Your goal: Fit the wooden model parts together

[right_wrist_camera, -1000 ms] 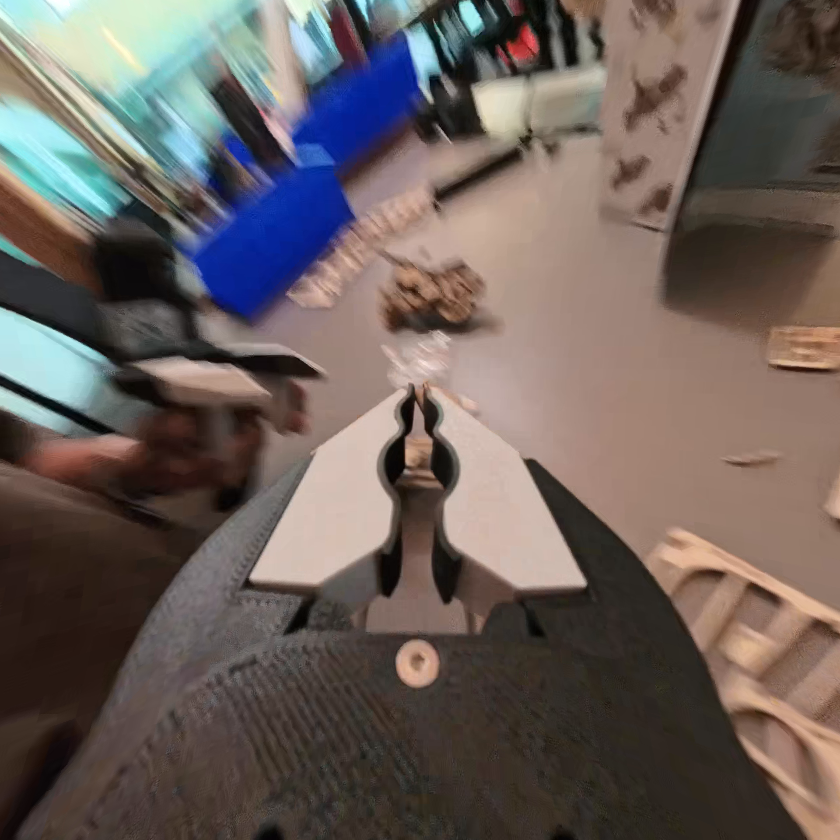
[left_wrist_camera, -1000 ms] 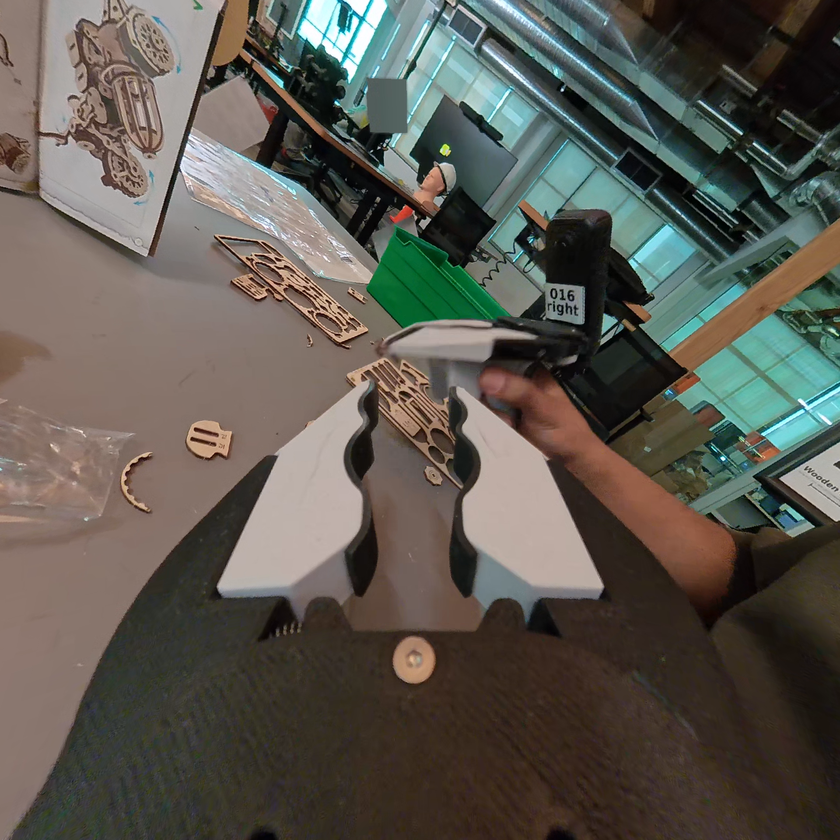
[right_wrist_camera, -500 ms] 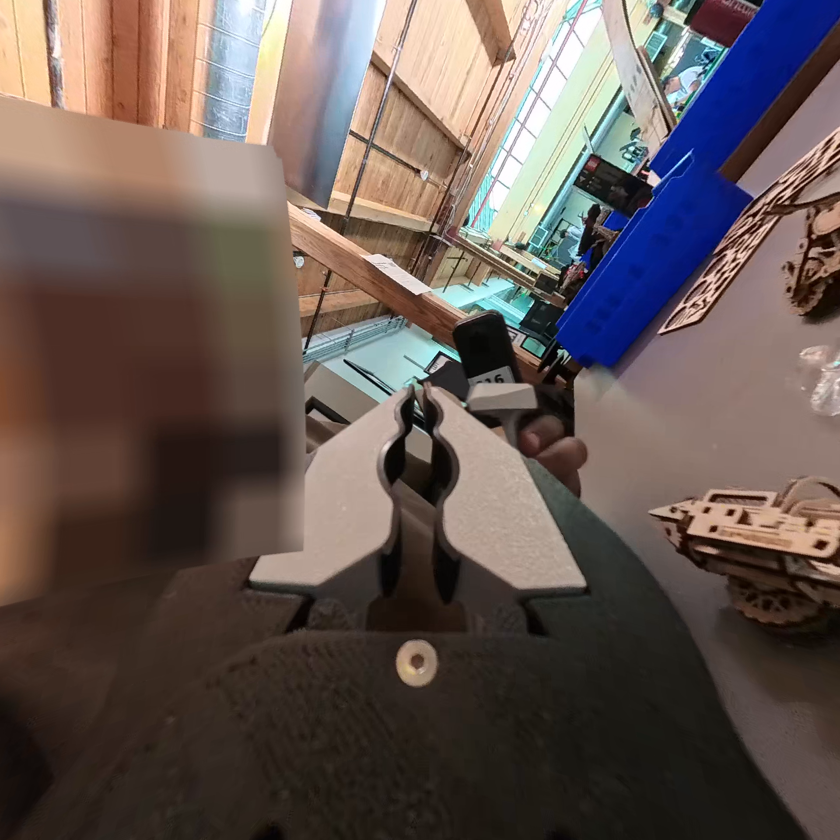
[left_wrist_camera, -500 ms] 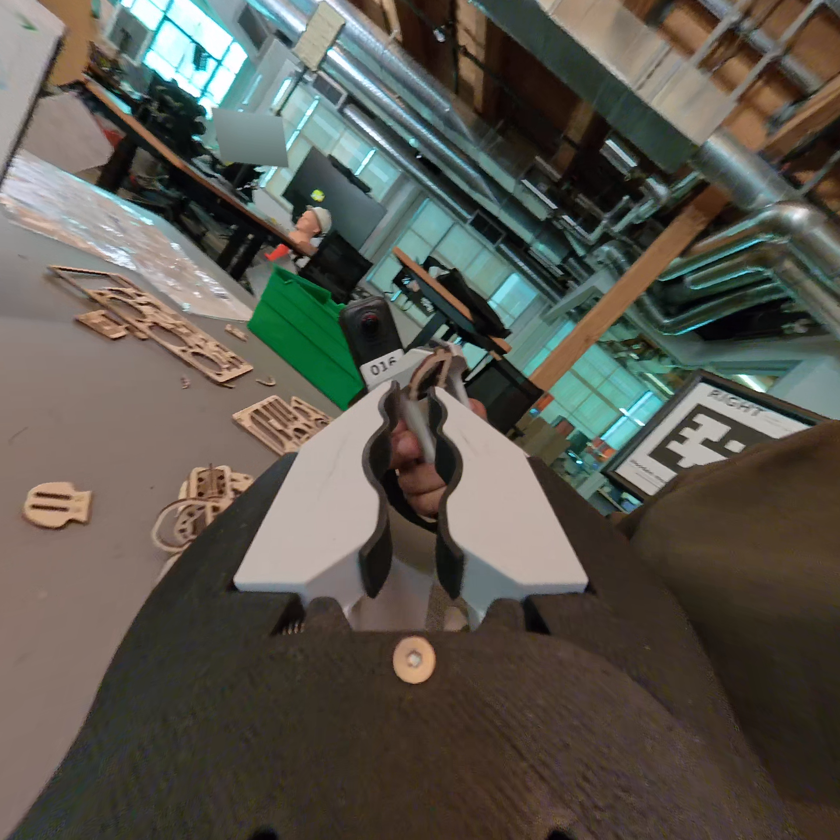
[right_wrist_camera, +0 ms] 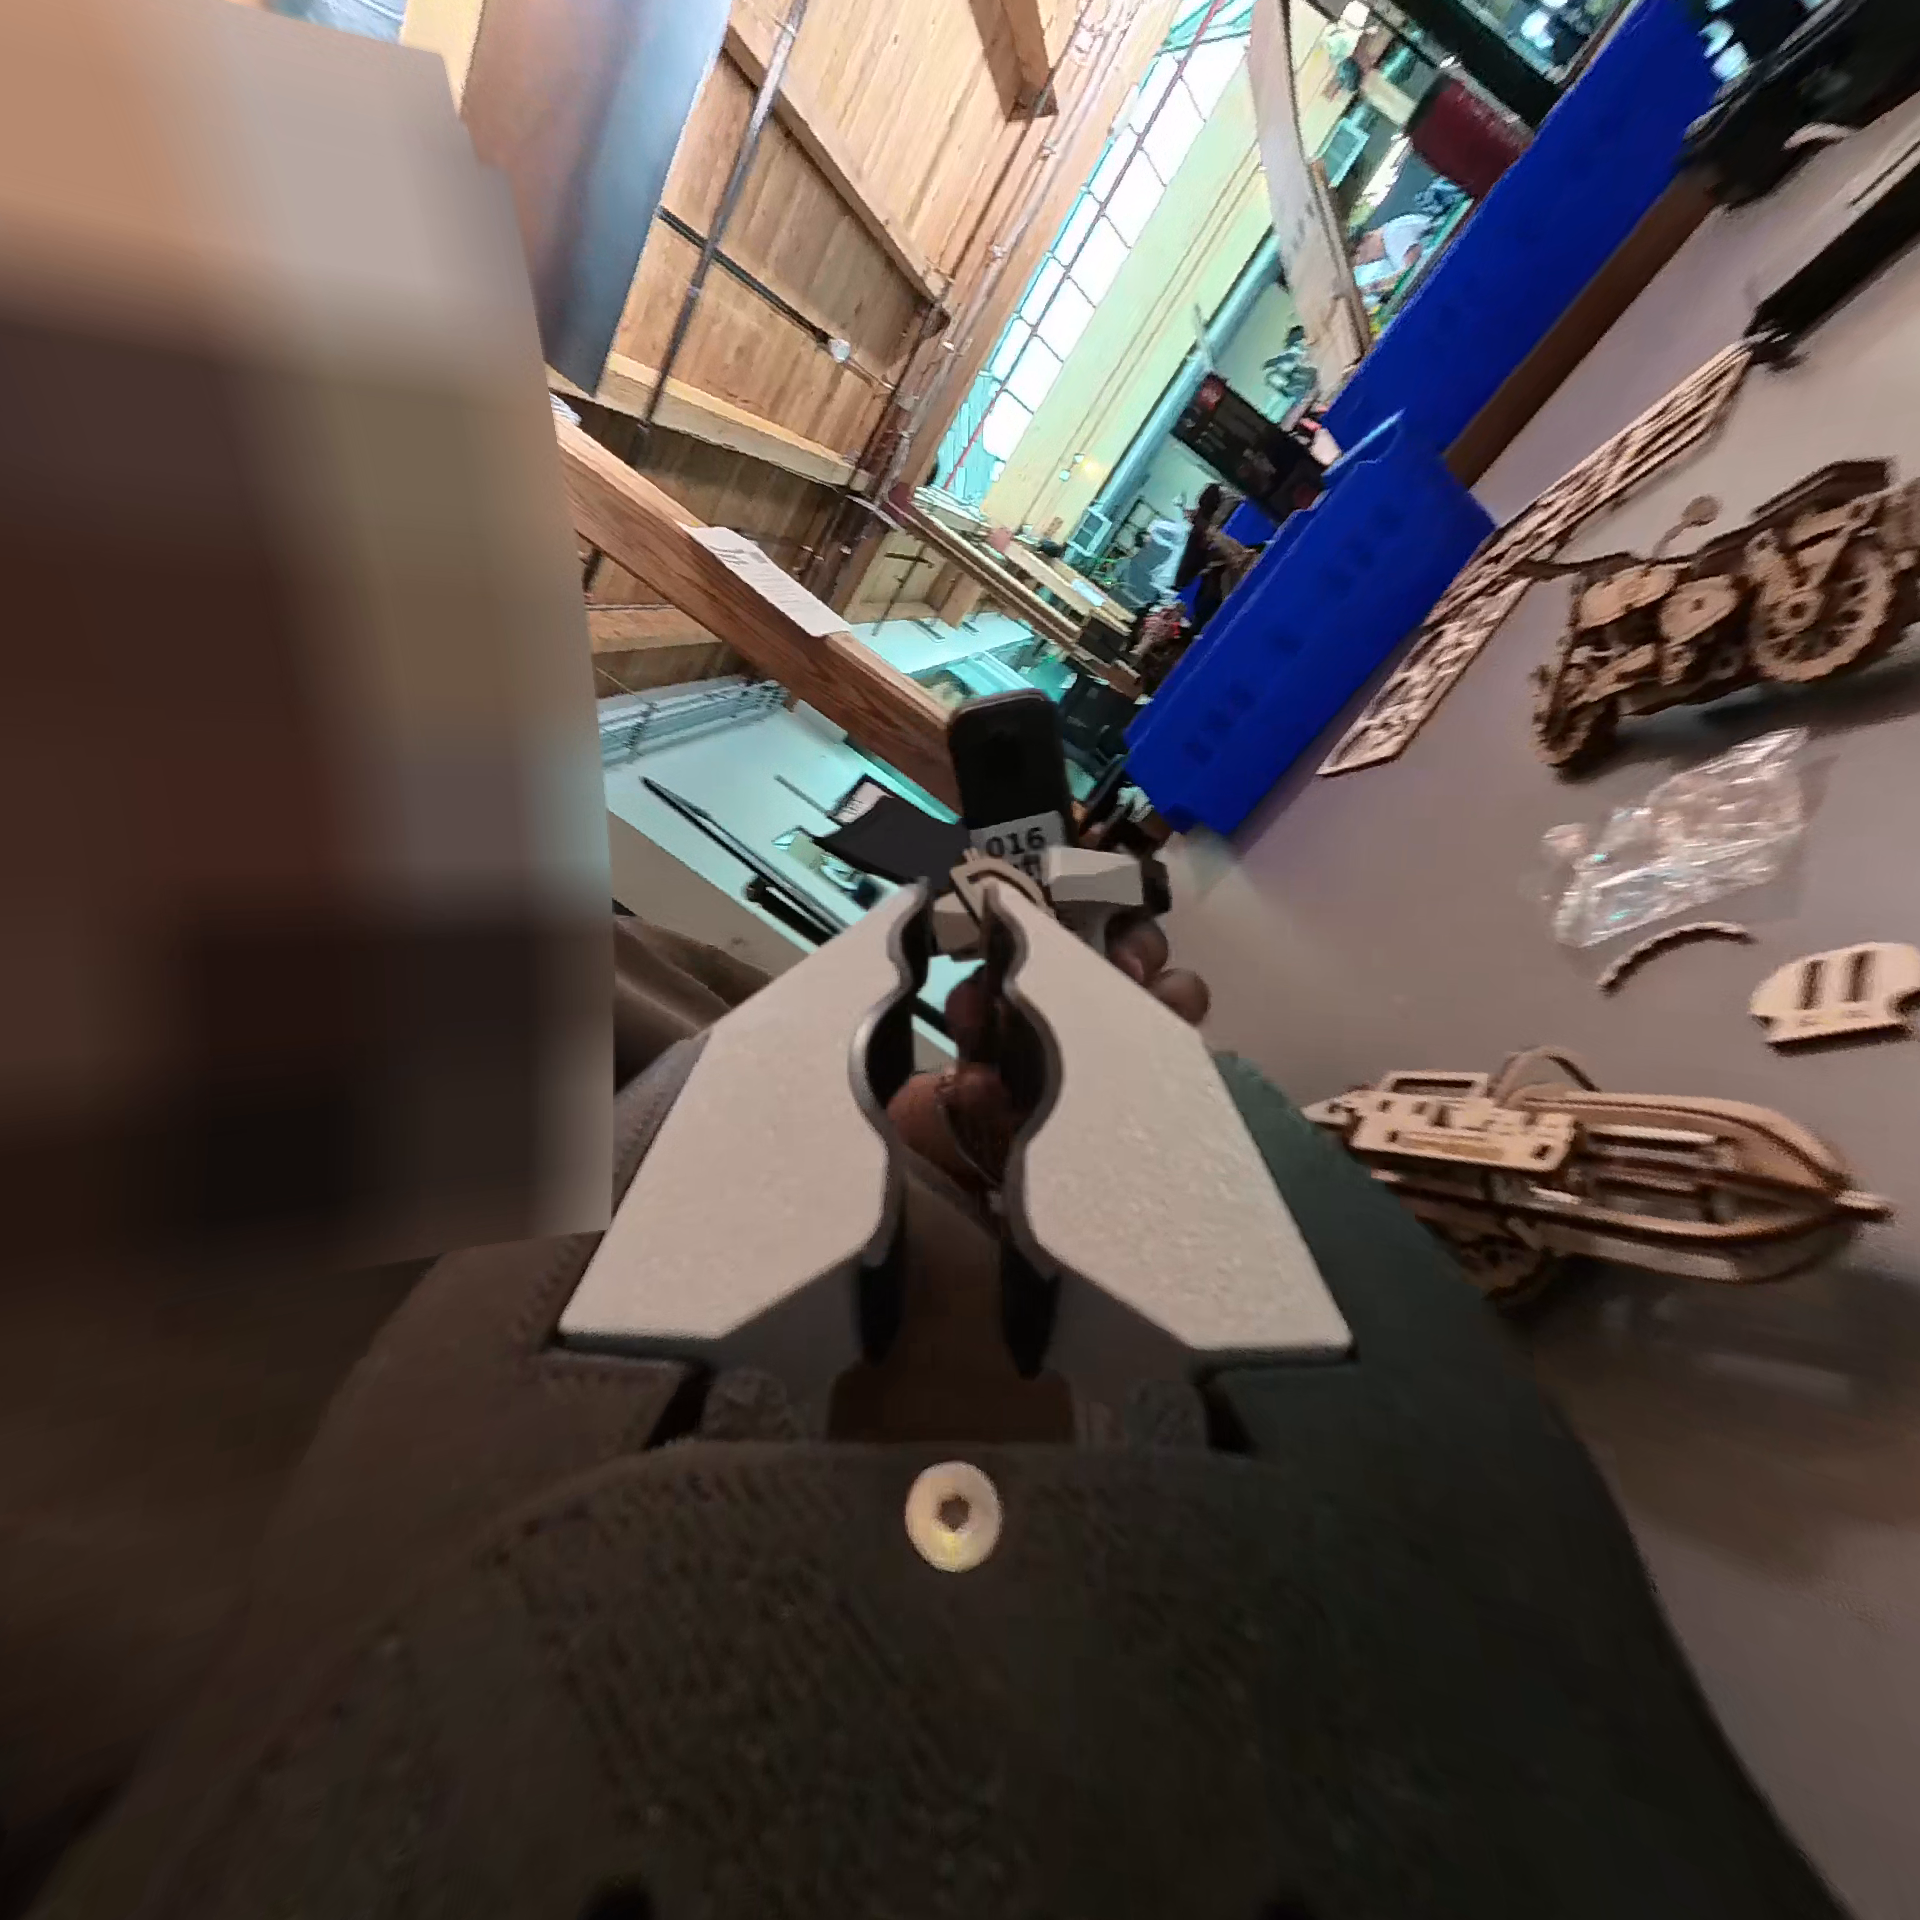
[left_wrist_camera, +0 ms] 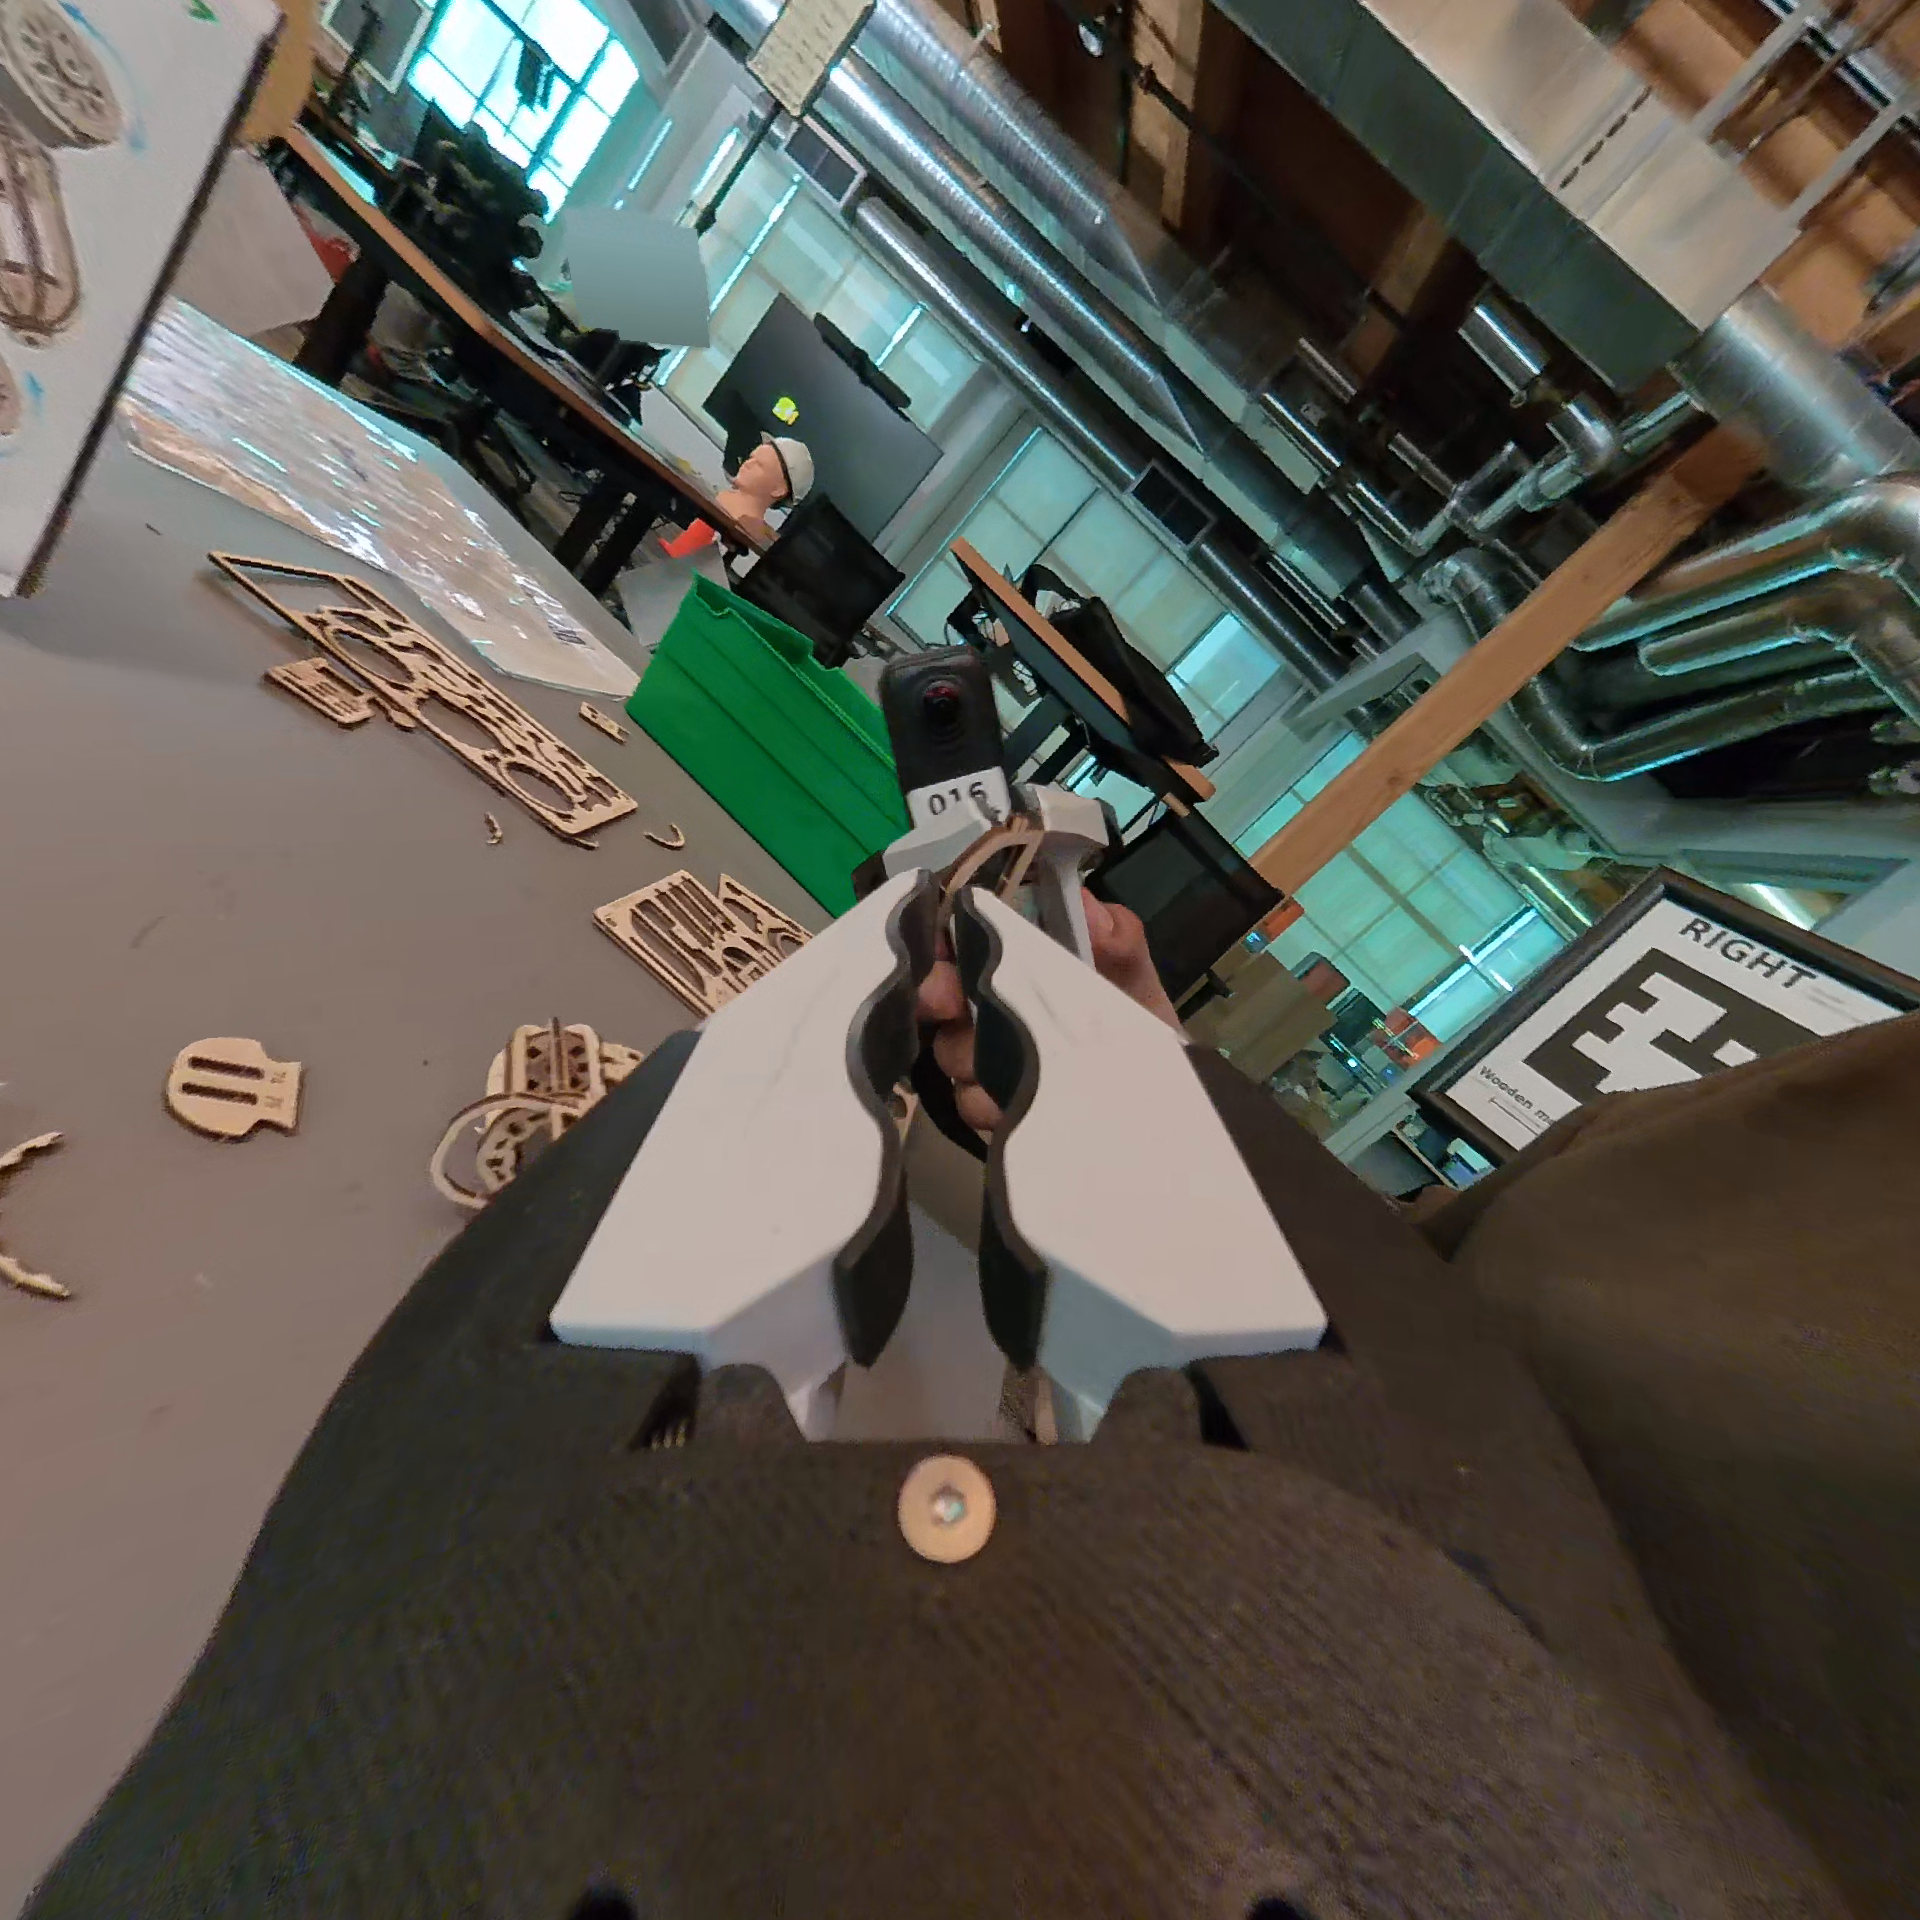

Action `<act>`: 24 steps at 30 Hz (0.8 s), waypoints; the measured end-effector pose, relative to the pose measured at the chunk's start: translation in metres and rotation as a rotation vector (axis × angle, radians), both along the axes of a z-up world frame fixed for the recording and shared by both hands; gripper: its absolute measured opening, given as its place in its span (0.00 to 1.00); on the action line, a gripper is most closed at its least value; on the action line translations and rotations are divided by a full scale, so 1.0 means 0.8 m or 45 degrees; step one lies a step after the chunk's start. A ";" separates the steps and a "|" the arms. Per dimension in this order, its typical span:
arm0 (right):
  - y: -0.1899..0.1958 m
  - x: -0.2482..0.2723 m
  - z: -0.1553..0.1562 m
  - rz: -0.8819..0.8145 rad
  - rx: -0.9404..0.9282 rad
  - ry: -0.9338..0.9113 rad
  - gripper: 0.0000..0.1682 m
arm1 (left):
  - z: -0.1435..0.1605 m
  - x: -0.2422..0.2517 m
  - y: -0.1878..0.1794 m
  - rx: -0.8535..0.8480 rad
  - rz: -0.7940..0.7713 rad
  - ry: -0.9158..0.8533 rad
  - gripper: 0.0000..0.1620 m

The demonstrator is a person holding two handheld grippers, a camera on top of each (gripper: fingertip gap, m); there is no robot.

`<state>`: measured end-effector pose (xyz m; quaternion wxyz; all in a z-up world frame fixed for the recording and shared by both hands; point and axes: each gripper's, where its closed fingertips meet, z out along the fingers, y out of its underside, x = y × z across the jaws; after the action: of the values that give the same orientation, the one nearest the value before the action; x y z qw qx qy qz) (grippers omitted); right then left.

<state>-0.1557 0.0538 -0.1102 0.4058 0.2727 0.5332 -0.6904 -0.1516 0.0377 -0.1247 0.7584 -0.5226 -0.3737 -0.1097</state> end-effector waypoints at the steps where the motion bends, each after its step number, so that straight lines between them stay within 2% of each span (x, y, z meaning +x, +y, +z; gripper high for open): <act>1: 0.002 -0.003 -0.004 -0.023 0.036 0.032 0.05 | -0.003 -0.003 -0.003 -0.008 0.014 -0.009 0.01; 9: 0.007 -0.025 -0.044 -0.286 0.390 0.527 0.01 | -0.022 -0.031 -0.031 -0.158 0.163 -0.013 0.00; 17: 0.015 -0.038 -0.077 -0.384 0.658 0.805 0.00 | -0.040 -0.051 -0.050 -0.213 0.239 -0.089 0.01; 21: 0.016 -0.042 -0.089 -0.411 0.753 0.917 0.00 | -0.053 -0.066 -0.071 -0.069 0.255 -0.261 0.01; 24: 0.018 -0.048 -0.086 -0.447 0.735 0.936 0.00 | -0.066 -0.077 -0.089 0.030 0.292 -0.379 0.01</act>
<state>-0.1940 0.0684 -0.1794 -0.0234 0.1983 0.7564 -0.6229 -0.2132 -0.0333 -0.1776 0.7084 -0.4456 -0.5375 -0.1031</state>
